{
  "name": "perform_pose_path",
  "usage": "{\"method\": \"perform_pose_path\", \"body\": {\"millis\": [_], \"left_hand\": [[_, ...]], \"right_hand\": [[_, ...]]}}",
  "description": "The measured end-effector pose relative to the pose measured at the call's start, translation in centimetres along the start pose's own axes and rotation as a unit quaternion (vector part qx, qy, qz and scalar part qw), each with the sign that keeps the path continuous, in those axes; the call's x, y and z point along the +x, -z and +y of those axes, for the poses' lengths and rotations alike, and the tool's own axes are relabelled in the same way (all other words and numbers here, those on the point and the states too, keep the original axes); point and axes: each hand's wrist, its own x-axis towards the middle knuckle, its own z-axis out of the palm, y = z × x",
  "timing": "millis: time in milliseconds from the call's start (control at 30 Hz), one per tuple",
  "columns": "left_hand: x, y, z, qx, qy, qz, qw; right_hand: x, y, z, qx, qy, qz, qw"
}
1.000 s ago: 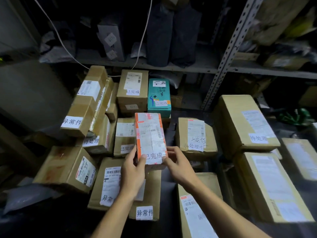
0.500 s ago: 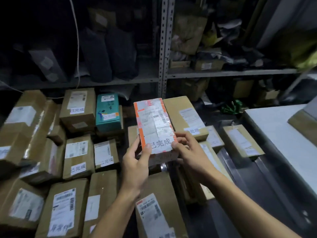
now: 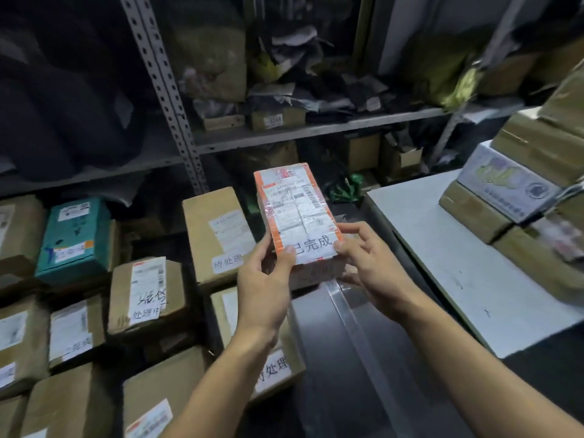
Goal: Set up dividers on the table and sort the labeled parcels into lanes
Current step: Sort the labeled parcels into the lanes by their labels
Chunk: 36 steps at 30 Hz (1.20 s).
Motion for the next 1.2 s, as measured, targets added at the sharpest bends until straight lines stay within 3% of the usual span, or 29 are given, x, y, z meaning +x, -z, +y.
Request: {"method": "perform_pose_path", "body": {"millis": [167, 300, 500, 700, 1200], "left_hand": [[0.9, -4.3, -3.2, 0.03, 0.073, 0.001, 0.997], [0.2, -6.0, -7.1, 0.113, 0.146, 0.012, 0.983], [-0.1, -7.5, -12.5, 0.13, 0.272, 0.052, 0.952], [-0.4, -8.1, -16.4, 0.147, 0.317, 0.089, 0.933], [1.1, -9.3, -21.9, 0.212, 0.416, 0.105, 0.878]], "right_hand": [[0.8, 5.0, 2.5, -0.006, -0.038, 0.016, 0.999], [1.3, 7.3, 6.9, -0.091, -0.105, 0.032, 0.99], [2.5, 8.7, 12.1, -0.148, -0.198, -0.018, 0.969], [2.5, 8.8, 15.5, -0.176, -0.245, -0.126, 0.945], [5.8, 7.7, 20.4, -0.276, -0.274, -0.132, 0.912]]}}
